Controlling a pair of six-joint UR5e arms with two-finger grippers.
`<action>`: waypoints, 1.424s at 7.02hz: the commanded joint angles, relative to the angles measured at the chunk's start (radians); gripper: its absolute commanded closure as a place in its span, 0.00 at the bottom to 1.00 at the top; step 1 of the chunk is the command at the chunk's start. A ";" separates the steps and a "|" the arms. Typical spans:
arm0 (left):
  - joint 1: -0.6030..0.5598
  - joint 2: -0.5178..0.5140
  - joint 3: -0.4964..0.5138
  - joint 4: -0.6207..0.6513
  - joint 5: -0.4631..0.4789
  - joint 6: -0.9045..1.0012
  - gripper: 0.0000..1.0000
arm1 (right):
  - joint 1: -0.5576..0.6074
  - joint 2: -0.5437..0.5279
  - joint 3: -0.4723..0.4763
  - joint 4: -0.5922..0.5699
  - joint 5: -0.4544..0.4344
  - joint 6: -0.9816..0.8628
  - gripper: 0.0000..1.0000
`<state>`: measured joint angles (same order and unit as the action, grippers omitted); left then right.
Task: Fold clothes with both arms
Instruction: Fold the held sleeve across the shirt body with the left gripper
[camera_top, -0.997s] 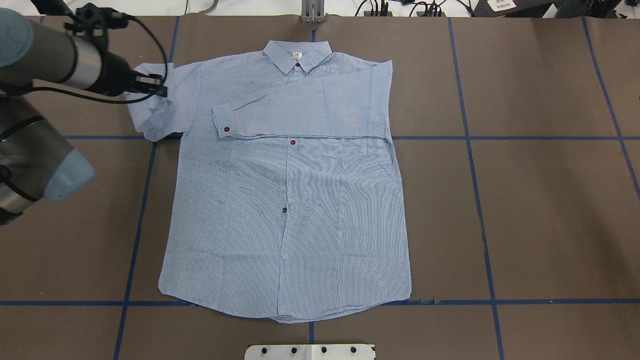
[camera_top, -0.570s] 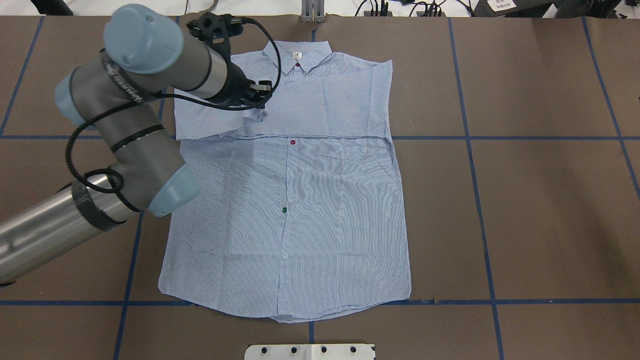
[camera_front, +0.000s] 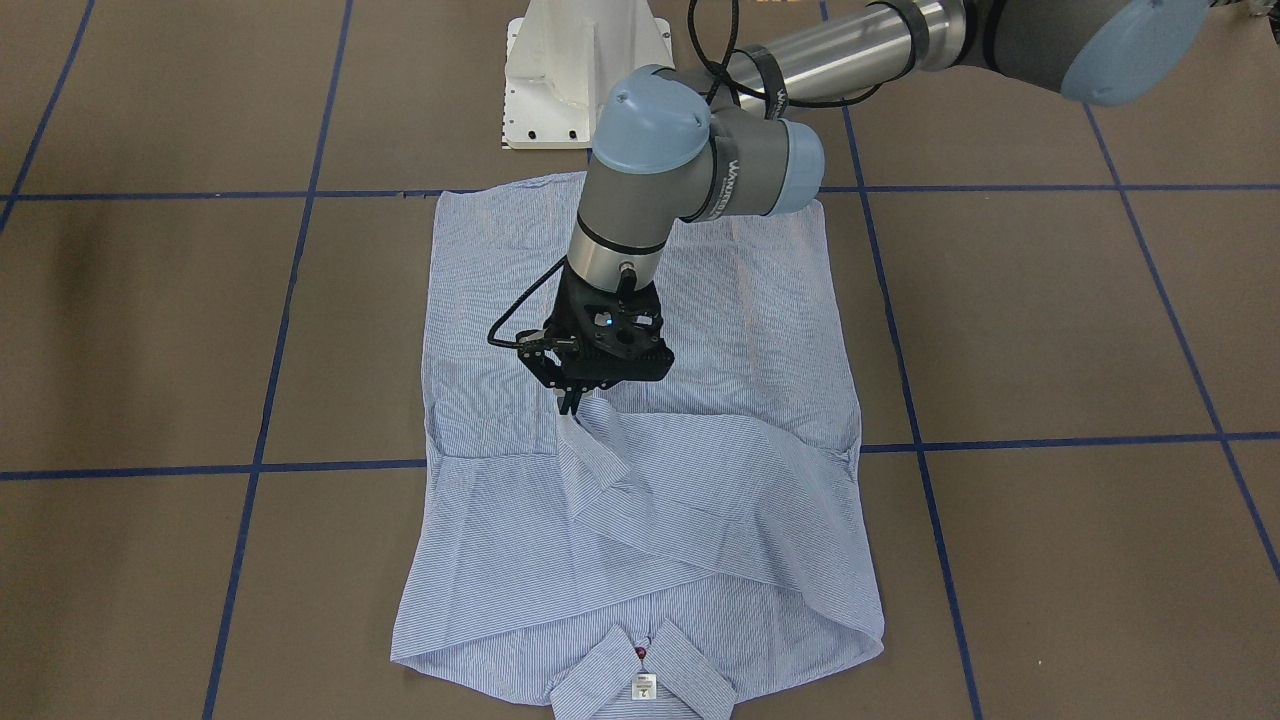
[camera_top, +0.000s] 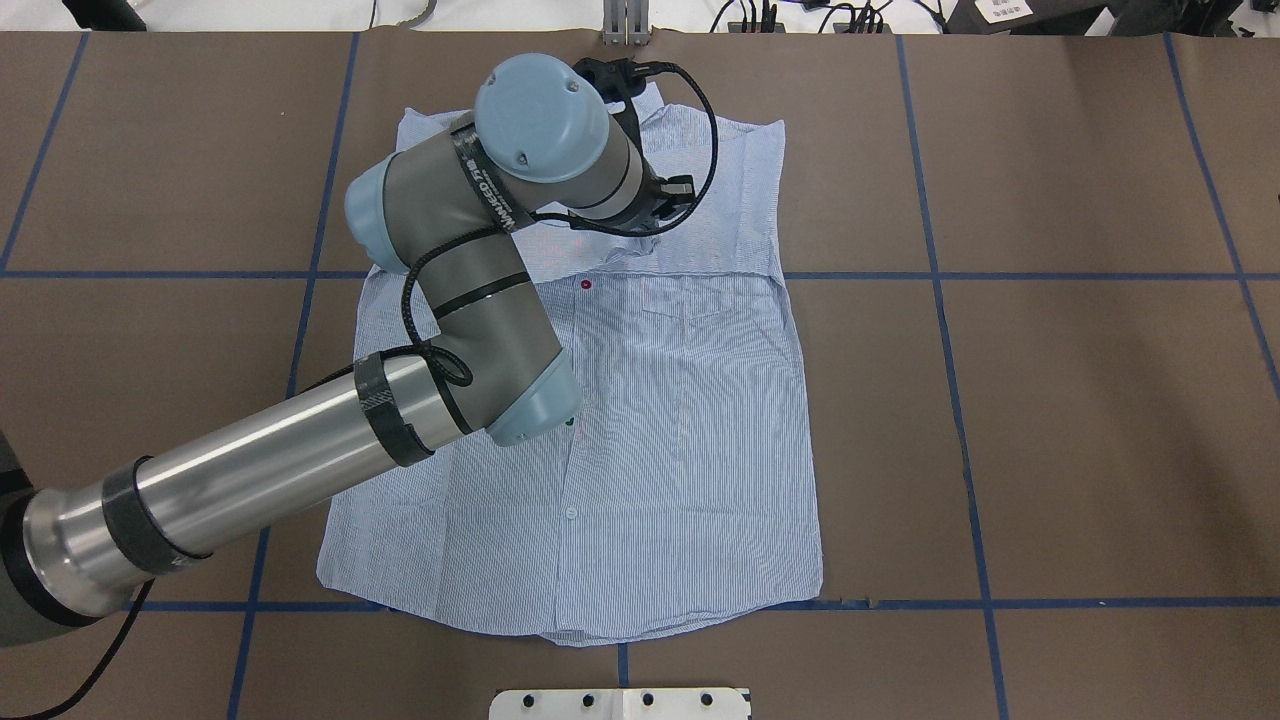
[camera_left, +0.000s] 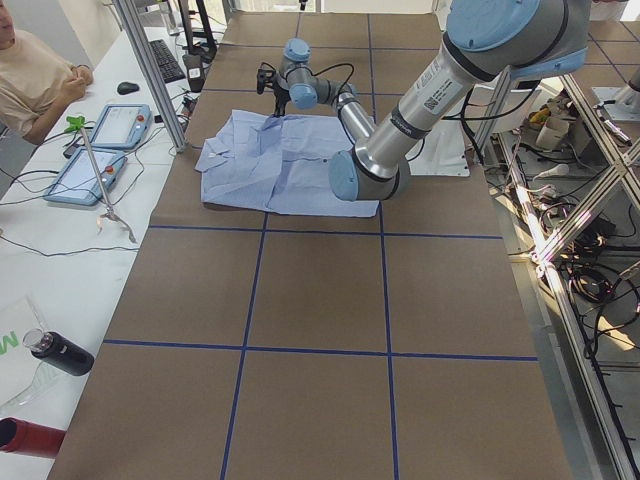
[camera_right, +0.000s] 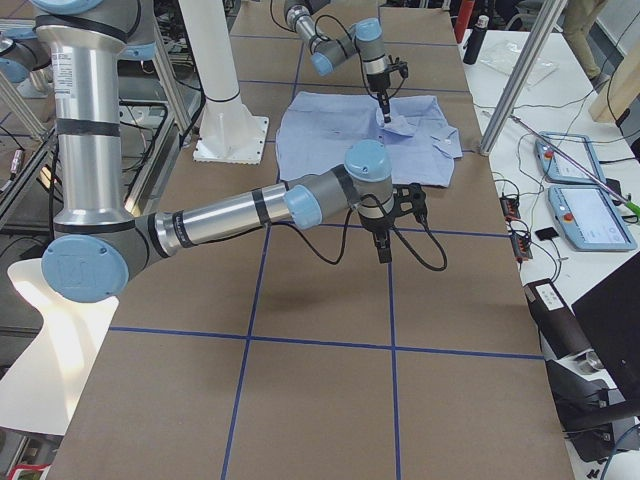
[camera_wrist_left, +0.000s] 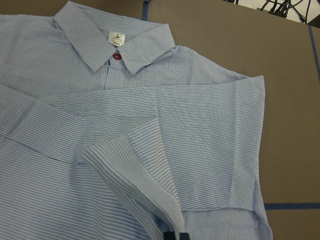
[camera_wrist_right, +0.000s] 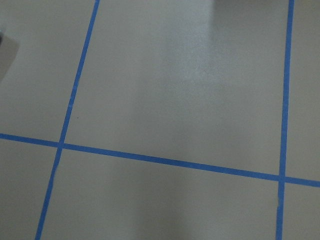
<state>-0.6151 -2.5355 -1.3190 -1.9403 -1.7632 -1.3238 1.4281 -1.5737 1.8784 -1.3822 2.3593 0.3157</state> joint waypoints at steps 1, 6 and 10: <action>0.062 -0.014 0.027 -0.003 0.095 0.026 0.00 | 0.000 0.014 -0.018 0.000 0.000 -0.001 0.00; 0.067 0.171 -0.284 0.012 0.015 0.284 0.00 | -0.018 -0.011 0.071 0.035 -0.008 0.232 0.00; 0.064 0.507 -0.613 0.009 -0.027 0.345 0.00 | -0.353 -0.086 0.345 0.048 -0.208 0.714 0.00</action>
<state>-0.5498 -2.1394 -1.8381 -1.9344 -1.7878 -1.0095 1.2118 -1.6523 2.1452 -1.3354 2.2582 0.8601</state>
